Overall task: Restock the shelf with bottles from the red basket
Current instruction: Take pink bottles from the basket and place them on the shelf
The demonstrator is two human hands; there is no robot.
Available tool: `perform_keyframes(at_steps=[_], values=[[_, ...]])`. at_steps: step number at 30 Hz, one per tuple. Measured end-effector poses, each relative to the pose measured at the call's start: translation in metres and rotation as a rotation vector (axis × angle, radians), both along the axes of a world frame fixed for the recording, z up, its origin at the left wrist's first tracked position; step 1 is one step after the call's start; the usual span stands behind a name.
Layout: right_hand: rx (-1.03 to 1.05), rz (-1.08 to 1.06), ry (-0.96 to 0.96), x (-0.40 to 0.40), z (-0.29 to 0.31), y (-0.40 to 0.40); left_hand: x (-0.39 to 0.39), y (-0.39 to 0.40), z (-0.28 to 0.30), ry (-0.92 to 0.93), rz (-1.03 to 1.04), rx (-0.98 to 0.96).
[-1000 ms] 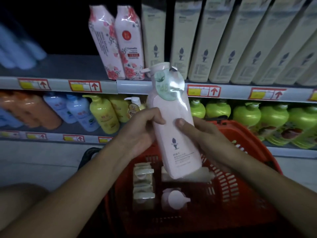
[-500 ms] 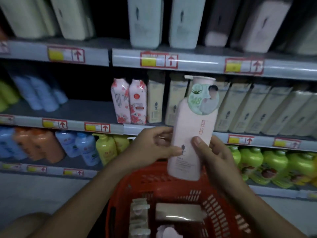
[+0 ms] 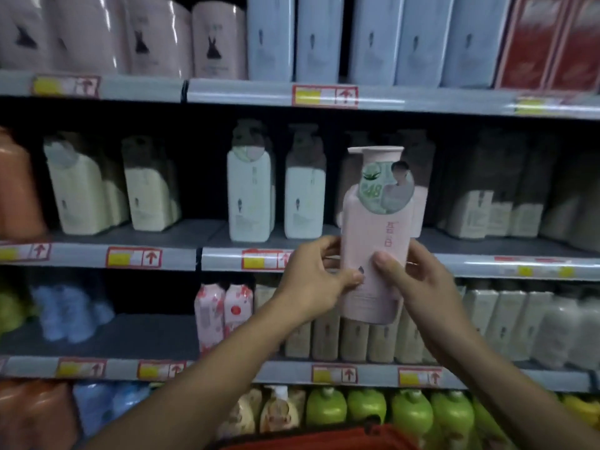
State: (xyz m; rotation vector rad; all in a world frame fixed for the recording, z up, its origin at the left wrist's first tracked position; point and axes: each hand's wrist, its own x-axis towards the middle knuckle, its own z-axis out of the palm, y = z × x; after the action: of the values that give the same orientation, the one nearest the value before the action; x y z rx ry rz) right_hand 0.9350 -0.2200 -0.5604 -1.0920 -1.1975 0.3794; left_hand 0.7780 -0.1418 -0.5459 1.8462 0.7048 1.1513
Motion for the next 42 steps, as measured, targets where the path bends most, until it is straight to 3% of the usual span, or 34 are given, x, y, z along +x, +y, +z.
perform_keyframes(at_steps=[6, 11, 18, 22, 30, 33, 37, 42], values=[[0.078, -0.115, -0.182, 0.044, 0.058, 0.067, 0.056, 0.067, 0.056, -0.093, 0.106, 0.064], [0.061, -0.195, -0.289, 0.074, 0.068, 0.124, 0.087, 0.108, 0.059, -0.095, 0.156, 0.056], [0.009, -0.294, -0.345, 0.093, 0.041, 0.159, 0.109, 0.134, 0.036, -0.002, 0.214, 0.075], [-0.036, -0.347, -0.347, 0.099, 0.045, 0.175, 0.117, 0.141, 0.041, 0.127, 0.294, 0.187], [-0.027, -0.416, -0.373, 0.089, 0.033, 0.177, 0.12, 0.137, 0.036, 0.178, 0.433, 0.277], [0.014, -0.444, -0.483, 0.092, 0.022, 0.157, 0.11, 0.126, 0.032, 0.142, 0.413, 0.385], [0.041, -0.469, -0.804, 0.086, -0.005, 0.137, 0.098, 0.104, 0.017, 0.346, 0.347, 0.545], [-0.043, -0.305, -0.813, 0.084, -0.007, 0.137, 0.103, 0.106, 0.004, 0.47, 0.327, 0.539]])
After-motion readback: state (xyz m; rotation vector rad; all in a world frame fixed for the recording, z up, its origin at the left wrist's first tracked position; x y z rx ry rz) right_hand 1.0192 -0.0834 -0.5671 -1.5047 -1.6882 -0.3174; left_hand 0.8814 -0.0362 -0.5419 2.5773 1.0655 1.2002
